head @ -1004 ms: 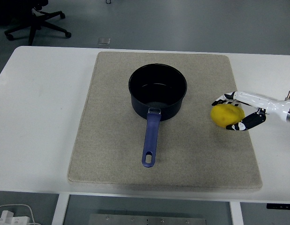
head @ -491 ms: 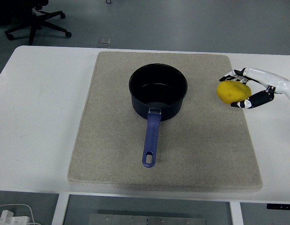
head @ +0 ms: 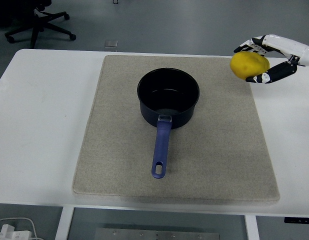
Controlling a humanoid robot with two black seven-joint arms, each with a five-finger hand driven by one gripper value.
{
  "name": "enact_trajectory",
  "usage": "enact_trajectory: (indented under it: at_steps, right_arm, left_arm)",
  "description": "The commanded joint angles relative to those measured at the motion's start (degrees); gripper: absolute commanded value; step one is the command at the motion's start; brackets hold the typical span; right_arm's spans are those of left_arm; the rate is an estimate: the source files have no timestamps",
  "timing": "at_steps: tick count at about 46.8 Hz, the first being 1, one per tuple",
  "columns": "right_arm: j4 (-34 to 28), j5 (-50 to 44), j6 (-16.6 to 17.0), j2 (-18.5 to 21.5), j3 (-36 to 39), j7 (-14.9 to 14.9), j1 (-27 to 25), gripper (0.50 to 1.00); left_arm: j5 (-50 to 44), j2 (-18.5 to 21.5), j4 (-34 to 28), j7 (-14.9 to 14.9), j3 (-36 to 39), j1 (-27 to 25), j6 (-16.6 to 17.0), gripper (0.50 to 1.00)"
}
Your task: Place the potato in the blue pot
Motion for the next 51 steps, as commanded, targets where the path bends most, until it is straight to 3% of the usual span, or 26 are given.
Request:
enact_trajectory:
  at_steps: [1, 21, 32, 43, 51]
  right_arm:
    - [0.01, 0.00, 0.10, 2.12, -0.31, -0.12, 1.16, 0.500]
    - [-1.66, 0.08, 0.63, 16.09, -1.01, -0.38, 4.68, 0.500]
    - [-6.23, 0.08, 0.81, 21.63, -1.71, -0.91, 5.56, 0.500]
    - [-13.53, 0.17, 0.72, 30.86, -4.27, -0.91, 5.12, 0.500]
    - [-14.67, 0.17, 0.72, 32.01, -4.27, -0.91, 5.38, 0.500]
  left_arm:
    - [0.00, 0.00, 0.00, 0.00, 0.00, 0.00, 0.00, 0.994]
    - [0.00, 0.00, 0.00, 0.00, 0.00, 0.00, 0.00, 0.994]
    - [0.00, 0.00, 0.00, 0.00, 0.00, 0.00, 0.00, 0.994]
    - [0.00, 0.00, 0.00, 0.00, 0.00, 0.00, 0.00, 0.996]
    - [0.00, 0.00, 0.00, 0.00, 0.00, 0.00, 0.00, 0.994]
